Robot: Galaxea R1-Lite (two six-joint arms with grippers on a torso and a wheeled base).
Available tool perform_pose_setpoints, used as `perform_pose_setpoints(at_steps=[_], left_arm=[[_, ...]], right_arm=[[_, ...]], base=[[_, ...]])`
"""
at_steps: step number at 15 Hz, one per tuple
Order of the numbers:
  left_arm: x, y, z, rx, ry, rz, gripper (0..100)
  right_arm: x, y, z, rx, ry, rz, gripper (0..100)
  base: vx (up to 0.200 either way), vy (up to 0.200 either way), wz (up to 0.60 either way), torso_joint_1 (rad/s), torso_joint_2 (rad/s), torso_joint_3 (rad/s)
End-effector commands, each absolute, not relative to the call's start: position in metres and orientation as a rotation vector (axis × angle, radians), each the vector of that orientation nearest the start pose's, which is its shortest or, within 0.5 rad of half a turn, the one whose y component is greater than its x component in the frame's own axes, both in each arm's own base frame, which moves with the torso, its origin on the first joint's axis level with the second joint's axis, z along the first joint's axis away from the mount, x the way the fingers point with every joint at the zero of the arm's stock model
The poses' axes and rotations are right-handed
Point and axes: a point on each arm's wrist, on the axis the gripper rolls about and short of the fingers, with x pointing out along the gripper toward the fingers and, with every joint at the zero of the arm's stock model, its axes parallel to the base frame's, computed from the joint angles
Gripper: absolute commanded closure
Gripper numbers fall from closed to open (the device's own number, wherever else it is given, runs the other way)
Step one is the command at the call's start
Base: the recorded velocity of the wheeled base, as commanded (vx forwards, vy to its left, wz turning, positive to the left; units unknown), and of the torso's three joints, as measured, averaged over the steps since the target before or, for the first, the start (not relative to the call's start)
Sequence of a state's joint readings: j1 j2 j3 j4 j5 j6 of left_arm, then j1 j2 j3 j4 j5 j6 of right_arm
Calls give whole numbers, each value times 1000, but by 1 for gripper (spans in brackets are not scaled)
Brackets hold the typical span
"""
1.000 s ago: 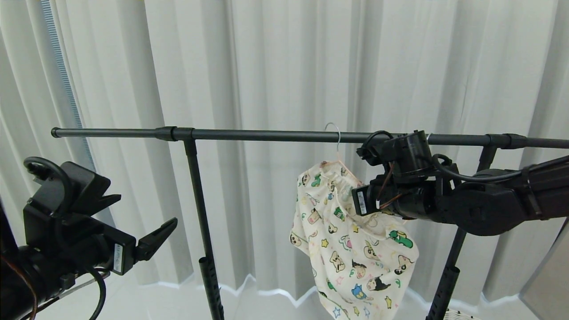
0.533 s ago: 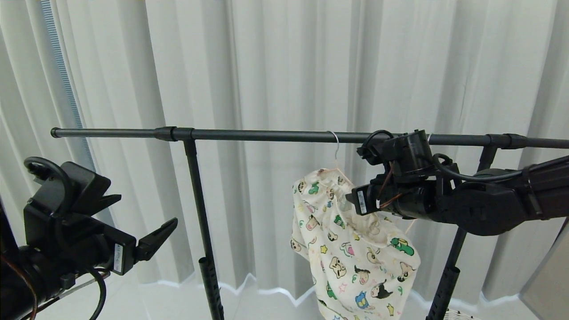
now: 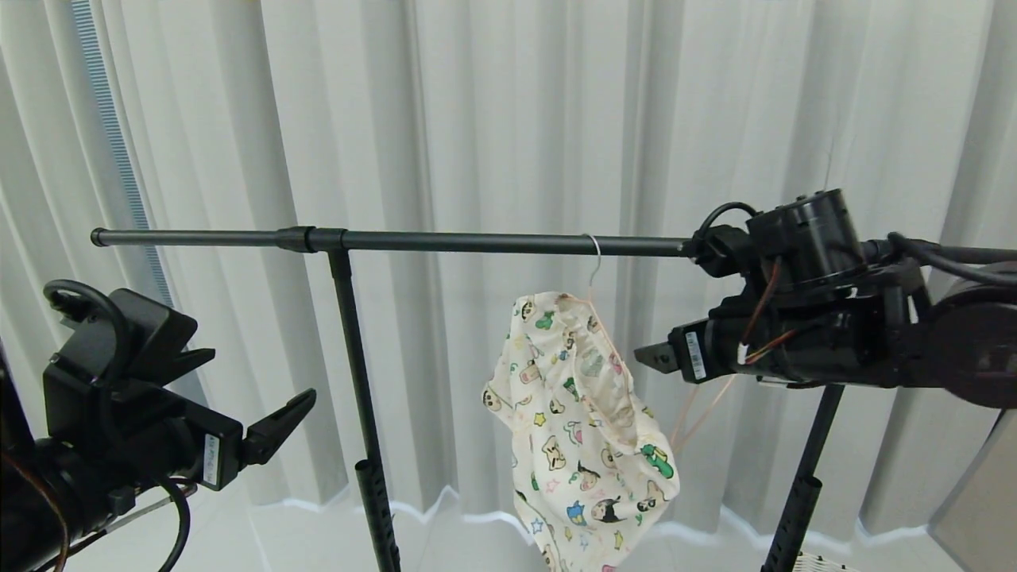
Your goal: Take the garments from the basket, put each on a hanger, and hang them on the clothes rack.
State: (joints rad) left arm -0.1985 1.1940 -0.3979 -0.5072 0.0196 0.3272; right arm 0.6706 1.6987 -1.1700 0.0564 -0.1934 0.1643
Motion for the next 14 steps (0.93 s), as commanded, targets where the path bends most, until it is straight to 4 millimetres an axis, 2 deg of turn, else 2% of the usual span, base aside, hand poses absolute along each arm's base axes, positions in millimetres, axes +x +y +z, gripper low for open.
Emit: perform_pose_setpoints(at_steps=[1, 2, 4, 8, 11, 13, 14], left_arm=[[161, -32, 177, 357, 259, -223, 0], [161, -32, 177, 355, 259, -221, 0], [162, -29, 177, 354, 262, -205, 0], [162, -21, 178, 347, 267, -156, 0], [162, -18, 175, 344, 281, -141, 0], [163, -18, 176, 350, 277, -141, 0], [163, -18, 176, 350, 279, -139, 0]], right_arm=[[217, 167, 256, -51, 492, 429, 0], [213, 164, 259, -51, 492, 429, 0], [193, 142, 269, -74, 533, 401, 0], [165, 73, 278, -132, 614, 168, 0], [159, 25, 262, -266, 622, -5, 0], [162, 8, 249, -277, 571, -77, 0], [165, -7, 236, -310, 553, -138, 0]], base=[[0, 0, 0, 0, 0, 0], [0, 0, 0, 0, 0, 0], [0, 0, 0, 0, 0, 0], [0, 0, 0, 0, 0, 0], [0, 0, 0, 0, 0, 0], [0, 0, 0, 0, 0, 0], [-200, 0, 0, 2, 2, -2]])
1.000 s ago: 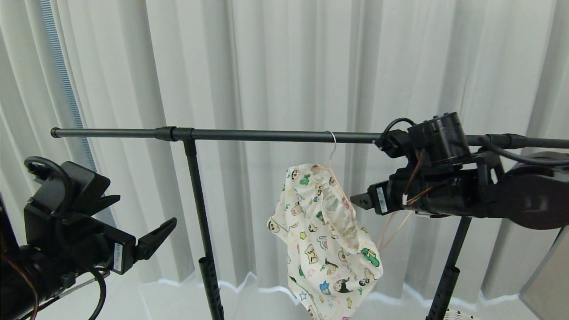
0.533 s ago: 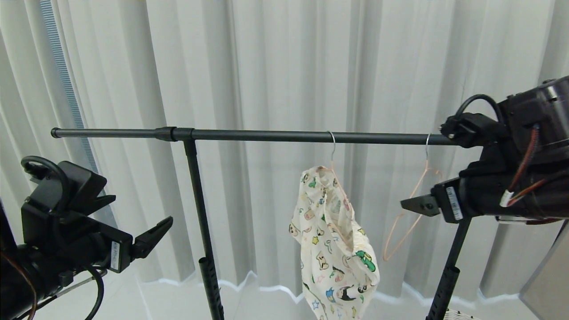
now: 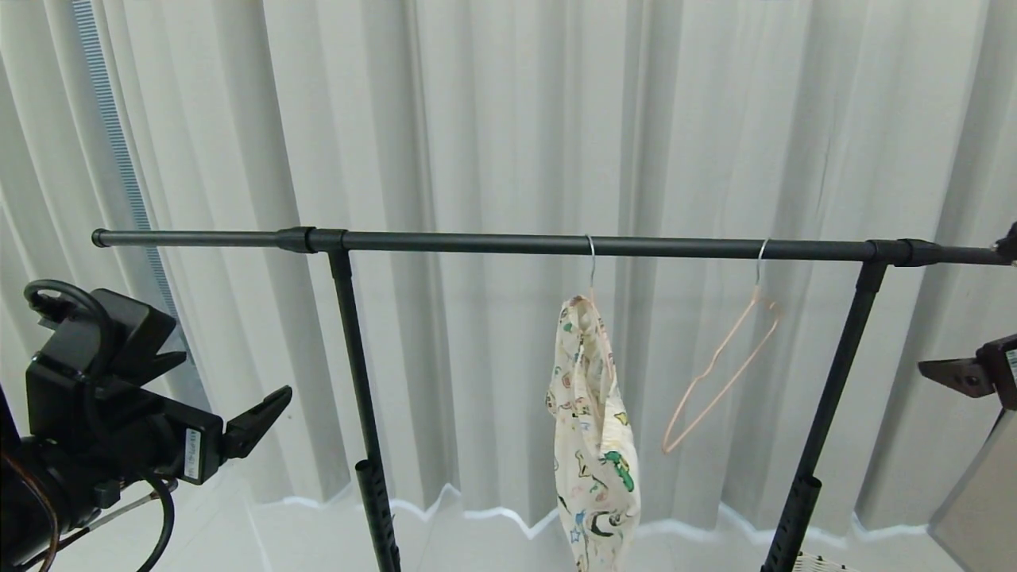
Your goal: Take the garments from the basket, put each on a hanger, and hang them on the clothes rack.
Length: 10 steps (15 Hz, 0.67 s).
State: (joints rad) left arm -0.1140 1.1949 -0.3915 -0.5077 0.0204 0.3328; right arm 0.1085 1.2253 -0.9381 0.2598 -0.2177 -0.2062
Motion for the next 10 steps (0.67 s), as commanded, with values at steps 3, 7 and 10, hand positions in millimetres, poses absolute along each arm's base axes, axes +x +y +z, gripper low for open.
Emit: perform_pose_setpoints(at_steps=[3, 7, 10], left_arm=[[163, -18, 176, 351, 278, -138, 0], [163, -15, 176, 349, 279, -123, 0], [163, -12, 177, 345, 279, -103, 0]], right_arm=[[167, -18, 227, -359, 510, -167, 0], [169, -19, 221, -360, 455, -187, 0], [169, -21, 221, -358, 434, -199, 0]], base=[[-200, 0, 0, 10, 6, -1], [-200, 0, 0, -2, 0, 4], [-200, 0, 0, -2, 5, 1]])
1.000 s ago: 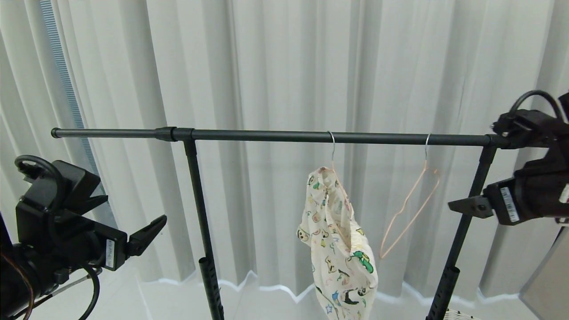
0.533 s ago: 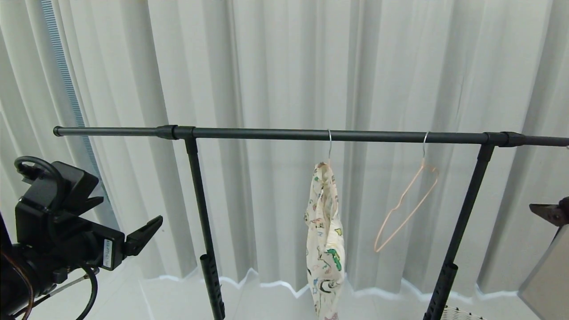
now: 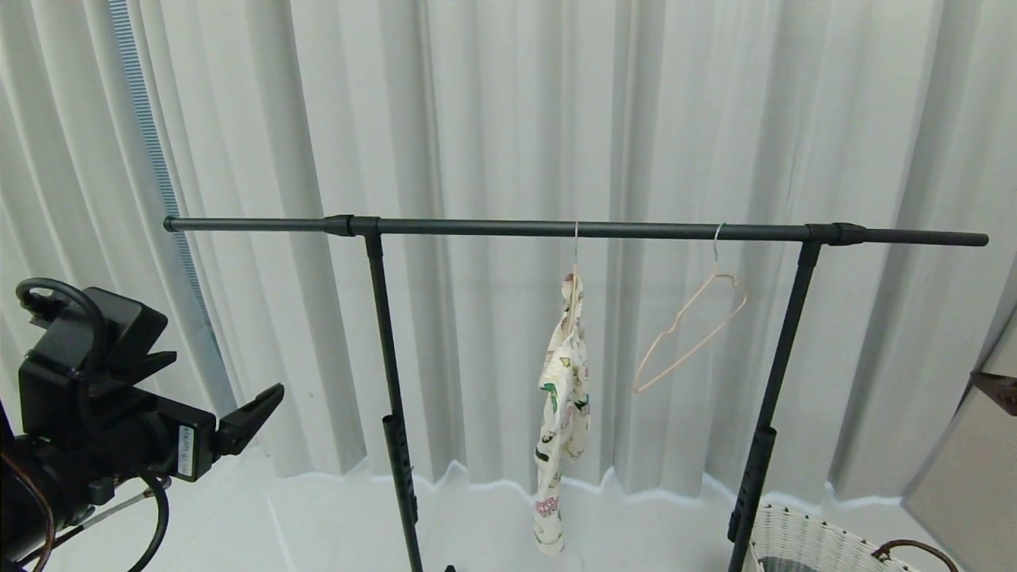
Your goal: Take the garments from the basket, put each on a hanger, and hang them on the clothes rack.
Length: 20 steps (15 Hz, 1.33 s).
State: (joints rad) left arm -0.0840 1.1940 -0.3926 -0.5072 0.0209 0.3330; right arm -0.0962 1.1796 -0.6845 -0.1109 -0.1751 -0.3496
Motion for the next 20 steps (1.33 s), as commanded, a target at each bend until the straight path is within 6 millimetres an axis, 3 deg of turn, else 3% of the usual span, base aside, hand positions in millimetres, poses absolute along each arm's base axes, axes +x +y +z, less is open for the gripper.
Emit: perform_pose_setpoints(at_steps=[1, 10, 20], left_arm=[[163, -12, 176, 344, 281, -100, 0], [170, -7, 167, 332, 338, -80, 0], [170, -7, 167, 332, 340, -80, 0]], right_arm=[[169, -20, 219, -360, 437, -196, 0], [164, -20, 193, -433, 411, -191, 0], [165, -20, 188, -435, 430, -183, 0]], base=[[-200, 0, 0, 2, 2, 2], [-22, 0, 0, -3, 6, 4], [0, 0, 0, -197, 457, 255]])
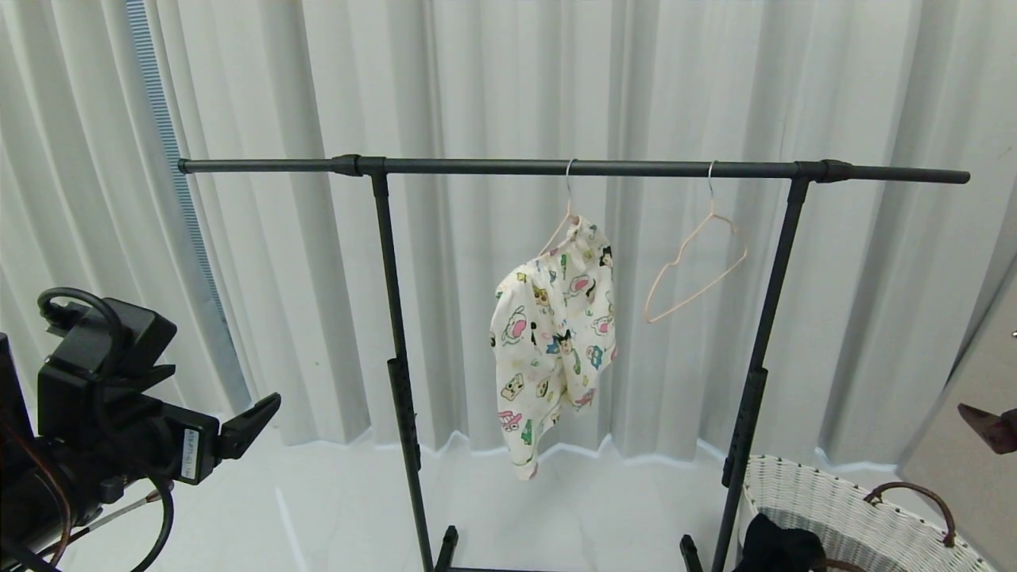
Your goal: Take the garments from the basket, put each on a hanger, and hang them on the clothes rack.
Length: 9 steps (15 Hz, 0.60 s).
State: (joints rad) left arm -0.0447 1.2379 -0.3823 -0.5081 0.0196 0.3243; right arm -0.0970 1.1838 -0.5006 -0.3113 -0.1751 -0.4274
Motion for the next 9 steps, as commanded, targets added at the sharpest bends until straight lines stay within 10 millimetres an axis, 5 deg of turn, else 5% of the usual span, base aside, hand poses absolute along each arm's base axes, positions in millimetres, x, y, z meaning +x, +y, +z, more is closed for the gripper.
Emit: perform_pose_setpoints(at_steps=[1, 9], left_arm=[[169, -7, 166, 332, 343, -81, 0], [169, -7, 165, 331, 344, -79, 0]], right_arm=[[165, -20, 188, -435, 430, -183, 0], [165, -20, 188, -435, 429, -184, 0]], base=[[0, 0, 0, -203, 481, 290], [0, 0, 0, -179, 468, 291]])
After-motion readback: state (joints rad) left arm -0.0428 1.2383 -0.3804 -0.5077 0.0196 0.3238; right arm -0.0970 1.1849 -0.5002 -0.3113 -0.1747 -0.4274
